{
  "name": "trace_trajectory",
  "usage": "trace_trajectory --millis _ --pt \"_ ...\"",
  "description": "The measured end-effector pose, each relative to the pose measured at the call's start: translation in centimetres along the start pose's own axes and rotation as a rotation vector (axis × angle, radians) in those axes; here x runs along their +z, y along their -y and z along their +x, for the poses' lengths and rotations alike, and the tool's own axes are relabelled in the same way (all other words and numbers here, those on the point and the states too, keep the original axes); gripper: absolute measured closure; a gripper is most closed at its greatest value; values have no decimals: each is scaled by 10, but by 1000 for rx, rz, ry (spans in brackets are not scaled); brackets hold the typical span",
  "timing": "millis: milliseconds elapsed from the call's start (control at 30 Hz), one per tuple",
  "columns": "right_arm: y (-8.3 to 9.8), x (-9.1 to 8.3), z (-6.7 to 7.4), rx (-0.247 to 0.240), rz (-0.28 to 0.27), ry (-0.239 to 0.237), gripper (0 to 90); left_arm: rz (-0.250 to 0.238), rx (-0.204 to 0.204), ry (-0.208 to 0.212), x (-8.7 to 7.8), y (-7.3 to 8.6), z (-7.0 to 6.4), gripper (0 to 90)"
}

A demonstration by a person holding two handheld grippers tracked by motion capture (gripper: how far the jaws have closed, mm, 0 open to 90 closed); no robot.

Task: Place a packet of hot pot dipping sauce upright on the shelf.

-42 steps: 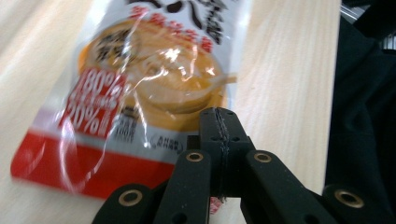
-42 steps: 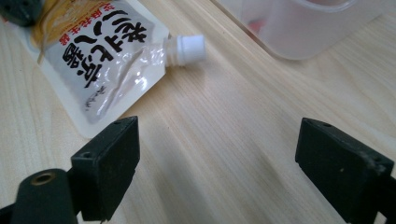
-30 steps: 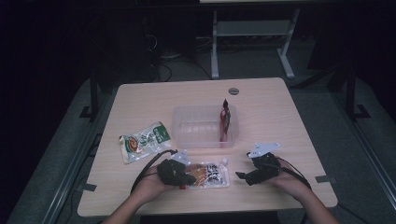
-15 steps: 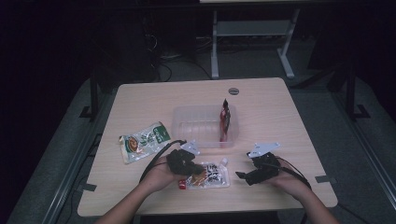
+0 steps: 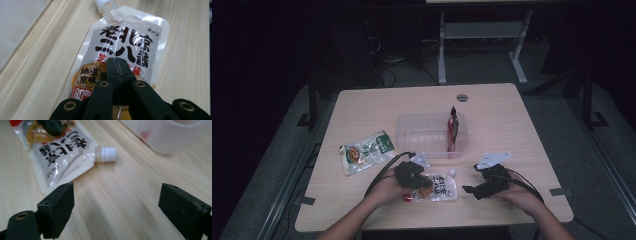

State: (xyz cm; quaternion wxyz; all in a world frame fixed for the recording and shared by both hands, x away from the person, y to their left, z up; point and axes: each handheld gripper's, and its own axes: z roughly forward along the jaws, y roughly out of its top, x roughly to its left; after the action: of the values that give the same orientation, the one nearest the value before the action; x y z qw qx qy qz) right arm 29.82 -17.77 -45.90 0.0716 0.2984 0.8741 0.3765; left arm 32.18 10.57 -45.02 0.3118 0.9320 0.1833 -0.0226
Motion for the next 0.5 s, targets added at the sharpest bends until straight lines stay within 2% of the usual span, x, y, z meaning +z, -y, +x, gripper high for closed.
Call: trace_trajectory --millis 33,67,167,200,300,367,433,467,500 --pt "-1 0 0 17 5 -20 113 0 -1 -3 2 0 0 900" --pt "-1 0 0 17 5 -20 113 0 -1 -3 2 0 0 900" --pt "-5 0 3 28 1 -63 126 10 -8 -13 5 -1 -1 900" --pt "-8 1 7 30 16 -91 131 15 -11 -22 6 -1 -1 900" --pt "-9 4 10 39 34 -116 130 24 -19 -25 6 -2 -2 900" --pt "-12 8 15 63 67 -153 131 29 -28 -27 6 -3 -2 900" --pt "-13 10 18 67 65 -191 132 30 -32 -27 6 -3 -2 900" --pt "-15 12 20 94 66 -226 135 30 -32 -29 6 -3 -2 900" --pt "-15 12 20 94 66 -226 135 30 -32 -29 6 -3 -2 900"
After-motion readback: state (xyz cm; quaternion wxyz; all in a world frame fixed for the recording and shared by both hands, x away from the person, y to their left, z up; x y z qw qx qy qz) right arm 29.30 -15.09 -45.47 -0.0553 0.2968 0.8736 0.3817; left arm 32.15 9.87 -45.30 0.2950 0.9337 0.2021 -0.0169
